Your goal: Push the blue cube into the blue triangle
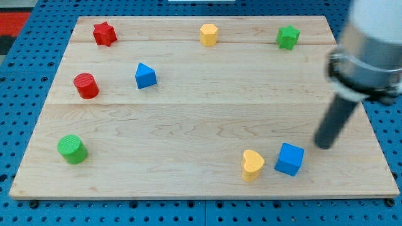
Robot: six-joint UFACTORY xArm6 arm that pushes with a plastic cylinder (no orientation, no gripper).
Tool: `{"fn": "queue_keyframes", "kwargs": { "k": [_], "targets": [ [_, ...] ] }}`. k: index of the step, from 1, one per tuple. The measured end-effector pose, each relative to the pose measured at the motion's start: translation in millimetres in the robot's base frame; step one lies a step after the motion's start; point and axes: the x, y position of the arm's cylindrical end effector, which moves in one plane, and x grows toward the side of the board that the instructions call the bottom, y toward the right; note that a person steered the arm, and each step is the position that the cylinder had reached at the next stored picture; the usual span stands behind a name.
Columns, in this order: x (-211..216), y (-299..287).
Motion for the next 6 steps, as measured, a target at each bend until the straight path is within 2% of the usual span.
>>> {"fn": "queue_keyframes", "kwargs": {
  "k": [1,2,3,4,6],
  "targets": [
    [35,31],
    [62,-22],
    [56,-81],
    [39,-119],
    [-66,-197]
  ]
}}
